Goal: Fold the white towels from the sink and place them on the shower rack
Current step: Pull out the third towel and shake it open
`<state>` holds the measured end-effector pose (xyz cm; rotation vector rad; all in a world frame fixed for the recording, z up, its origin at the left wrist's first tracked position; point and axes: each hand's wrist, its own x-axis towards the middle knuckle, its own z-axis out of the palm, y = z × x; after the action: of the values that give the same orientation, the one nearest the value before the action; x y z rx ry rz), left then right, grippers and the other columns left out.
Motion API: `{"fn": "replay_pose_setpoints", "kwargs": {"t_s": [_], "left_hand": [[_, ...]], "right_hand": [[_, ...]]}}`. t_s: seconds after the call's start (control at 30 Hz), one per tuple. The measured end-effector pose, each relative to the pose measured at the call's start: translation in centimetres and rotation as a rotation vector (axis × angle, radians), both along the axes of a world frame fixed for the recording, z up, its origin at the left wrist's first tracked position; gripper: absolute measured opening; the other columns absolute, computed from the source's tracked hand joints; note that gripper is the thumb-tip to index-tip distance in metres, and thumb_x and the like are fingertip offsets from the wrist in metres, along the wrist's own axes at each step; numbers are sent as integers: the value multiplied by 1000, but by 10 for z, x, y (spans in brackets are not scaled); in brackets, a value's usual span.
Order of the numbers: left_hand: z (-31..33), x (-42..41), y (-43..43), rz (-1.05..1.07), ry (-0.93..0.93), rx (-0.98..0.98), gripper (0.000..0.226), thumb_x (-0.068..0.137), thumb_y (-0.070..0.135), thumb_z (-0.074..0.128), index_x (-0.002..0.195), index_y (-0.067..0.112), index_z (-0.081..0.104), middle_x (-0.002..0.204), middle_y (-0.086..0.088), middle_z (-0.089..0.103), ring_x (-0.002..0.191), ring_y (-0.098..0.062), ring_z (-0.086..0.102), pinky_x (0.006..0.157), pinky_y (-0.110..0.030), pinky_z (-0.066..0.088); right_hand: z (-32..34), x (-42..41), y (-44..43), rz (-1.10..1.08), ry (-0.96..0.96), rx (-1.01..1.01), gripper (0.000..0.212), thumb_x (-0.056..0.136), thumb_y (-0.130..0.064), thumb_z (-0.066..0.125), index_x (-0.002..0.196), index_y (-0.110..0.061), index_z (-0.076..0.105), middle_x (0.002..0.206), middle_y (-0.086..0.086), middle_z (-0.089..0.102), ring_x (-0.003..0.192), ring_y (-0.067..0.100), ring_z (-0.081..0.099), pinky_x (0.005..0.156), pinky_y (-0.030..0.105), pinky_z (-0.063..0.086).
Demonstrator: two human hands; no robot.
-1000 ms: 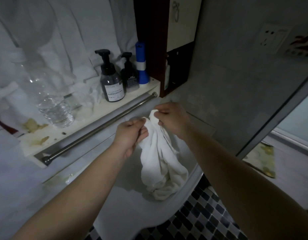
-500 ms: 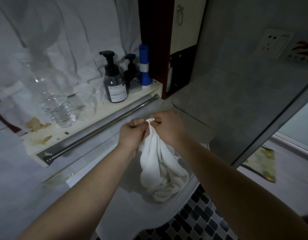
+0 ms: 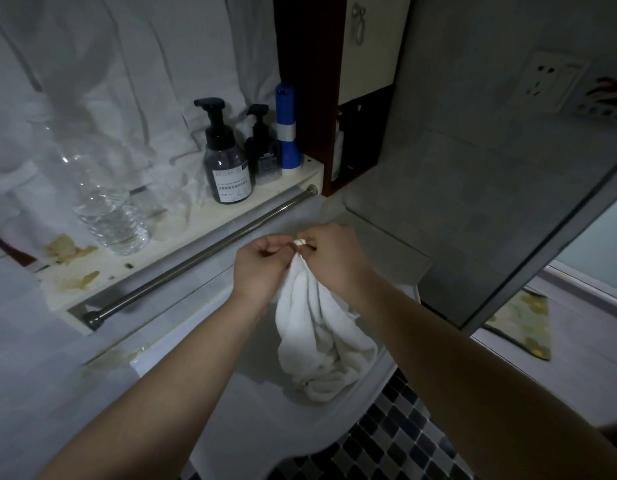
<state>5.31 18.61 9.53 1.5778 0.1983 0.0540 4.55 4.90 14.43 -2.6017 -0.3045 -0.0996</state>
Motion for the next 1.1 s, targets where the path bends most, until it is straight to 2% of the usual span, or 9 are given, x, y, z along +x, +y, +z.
{"fn": "replay_pose_setpoints", "kwargs": {"t_s": [0.23, 0.33, 0.43, 0.53, 0.63, 0.73, 0.87, 1.0, 1.1], "left_hand": [[1, -1, 2, -31, -117, 192, 21, 86, 9, 70, 92, 28, 74, 71, 12, 70, 72, -7, 66, 84, -39, 57], [0, 0, 4, -42, -150, 269, 21, 87, 11, 69, 95, 30, 70, 74, 14, 68, 73, -5, 64, 79, -33, 55], [0, -2, 8, -76, -176, 327, 26, 90, 9, 63, 98, 34, 64, 86, 11, 72, 82, -4, 68, 81, -30, 55], [-3, -5, 14, -107, -227, 325, 33, 91, -1, 55, 96, 32, 52, 82, 11, 72, 82, -11, 70, 78, -30, 55], [-5, -9, 15, -157, -264, 320, 32, 92, -5, 54, 90, 26, 47, 66, 24, 65, 59, 4, 54, 58, -20, 42], [-4, -12, 17, -171, -220, 199, 13, 90, 9, 60, 93, 21, 55, 77, 13, 72, 76, -12, 67, 71, -40, 56], [-3, -9, 32, -173, -214, 133, 21, 94, 14, 60, 108, 27, 67, 93, -1, 78, 94, -18, 74, 92, -46, 58], [-12, -8, 40, -362, -265, 461, 21, 92, 16, 71, 109, 29, 74, 105, 14, 74, 101, -5, 68, 94, -39, 56], [-13, -5, 34, -402, -267, 546, 20, 90, 23, 75, 109, 27, 71, 105, 11, 72, 99, -8, 66, 89, -35, 54]], "right_hand": [[-2, 0, -4, 16, -12, 108, 29, 99, -19, 60, 73, -8, 66, 69, 7, 61, 69, 22, 56, 63, 32, 35], [-5, 1, -6, 47, -43, 125, 23, 99, -19, 62, 90, -5, 77, 80, 13, 71, 77, 26, 65, 75, 39, 47], [-8, 4, -9, 67, -43, 118, 21, 98, -17, 60, 87, -5, 74, 78, 10, 69, 78, 26, 64, 69, 35, 44], [-10, 1, -12, 75, -4, 292, 16, 89, -29, 73, 73, -31, 73, 66, -4, 68, 65, 13, 62, 59, 26, 40], [-12, 1, -14, 49, 26, 423, 24, 79, -43, 80, 66, -58, 67, 74, -13, 72, 69, 8, 67, 63, 29, 49], [-20, 6, -21, 49, 28, 431, 7, 79, -42, 79, 85, -39, 77, 81, -9, 75, 76, 4, 69, 72, 27, 54], [-27, 6, -28, 27, 62, 511, 23, 88, -15, 74, 111, -16, 76, 87, -20, 70, 83, -8, 67, 75, 11, 50], [-26, 3, -30, 60, 71, 510, 22, 94, -15, 65, 116, -18, 70, 97, -12, 71, 90, -2, 66, 69, 5, 47], [-21, 4, -33, 101, 77, 513, 18, 99, -17, 58, 109, -30, 65, 96, -6, 70, 70, 4, 66, 54, 12, 49]]}}
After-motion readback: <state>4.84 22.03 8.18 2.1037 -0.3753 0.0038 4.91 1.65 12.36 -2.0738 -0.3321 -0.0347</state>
